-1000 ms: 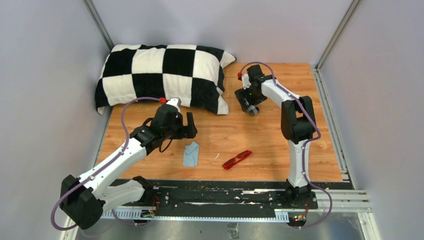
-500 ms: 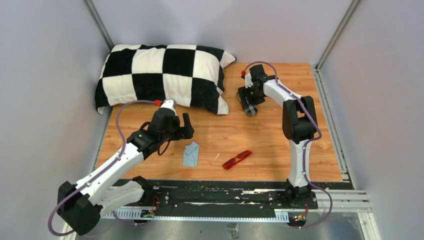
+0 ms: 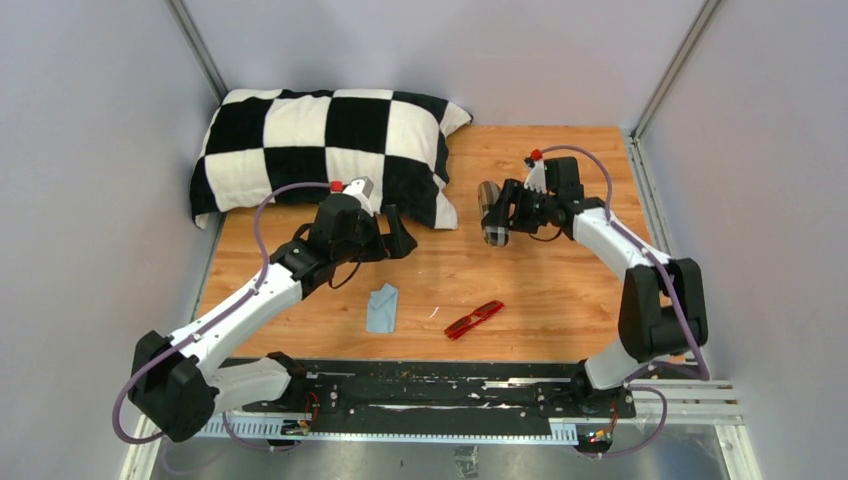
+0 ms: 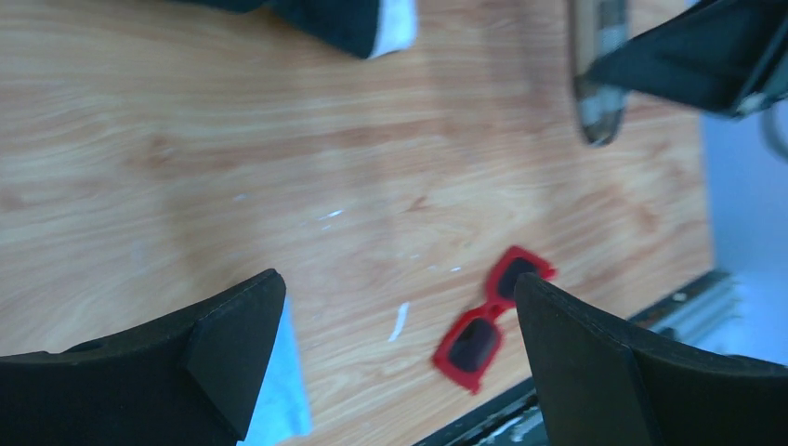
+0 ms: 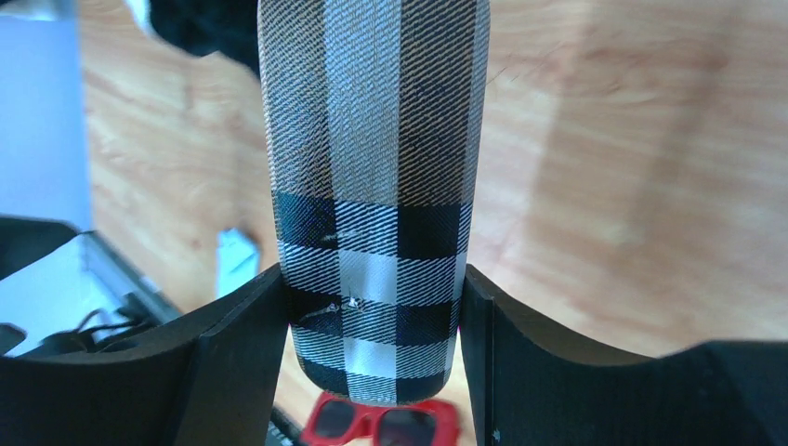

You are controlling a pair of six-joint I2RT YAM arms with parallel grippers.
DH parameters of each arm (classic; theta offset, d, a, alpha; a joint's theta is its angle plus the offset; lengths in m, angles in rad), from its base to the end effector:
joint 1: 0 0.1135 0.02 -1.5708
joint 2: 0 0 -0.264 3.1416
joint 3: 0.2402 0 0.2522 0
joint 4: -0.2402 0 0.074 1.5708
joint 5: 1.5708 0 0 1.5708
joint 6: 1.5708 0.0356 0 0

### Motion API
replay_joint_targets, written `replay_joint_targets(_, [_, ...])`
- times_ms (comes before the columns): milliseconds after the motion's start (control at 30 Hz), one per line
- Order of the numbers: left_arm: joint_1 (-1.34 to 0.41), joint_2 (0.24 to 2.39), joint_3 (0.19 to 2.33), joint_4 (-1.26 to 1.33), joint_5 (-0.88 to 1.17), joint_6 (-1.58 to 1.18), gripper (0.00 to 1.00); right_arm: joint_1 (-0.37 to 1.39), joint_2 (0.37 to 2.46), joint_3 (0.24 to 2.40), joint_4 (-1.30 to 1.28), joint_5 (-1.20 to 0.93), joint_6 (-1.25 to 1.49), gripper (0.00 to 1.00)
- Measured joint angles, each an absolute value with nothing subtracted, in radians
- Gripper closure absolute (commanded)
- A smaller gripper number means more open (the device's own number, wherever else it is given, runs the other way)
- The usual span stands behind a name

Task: Organize the sunglasses
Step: Pick up the sunglasses case from the center of the board, then open the sunglasses case.

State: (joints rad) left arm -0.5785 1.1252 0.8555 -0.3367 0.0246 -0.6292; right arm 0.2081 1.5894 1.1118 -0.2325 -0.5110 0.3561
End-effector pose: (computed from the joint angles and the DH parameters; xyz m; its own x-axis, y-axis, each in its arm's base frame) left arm 0.2075 -0.1365 0.2818 -0.7174 -0.2341 -0.6561 0.1748 0.8512 -0.4949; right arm 0.3386 0.0893 0.2497 -0.7871 0.1446 -0.5996 -0.2866 0.7750 0.5632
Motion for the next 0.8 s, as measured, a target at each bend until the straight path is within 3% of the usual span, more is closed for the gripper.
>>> replay_joint_targets(400, [-0.555, 1.240, 0.822, 0.265, 0.491, -0.840, 0.00, 0.207, 1.259, 0.810, 0.061, -0.818, 0.692, 0.55])
replay_joint_targets(600, [-0.545, 1.374, 0.820, 0.535, 0.635, -0.988, 0.03, 0.207, 1.224, 0.755, 0.239, -0.949, 0.853, 0.55])
replay_joint_targets(800, [-0.526, 1.574, 0.789, 1.033, 0.717, -1.293, 0.07, 0.207, 1.226, 0.737, 0.349, -1.020, 0.960, 0.55])
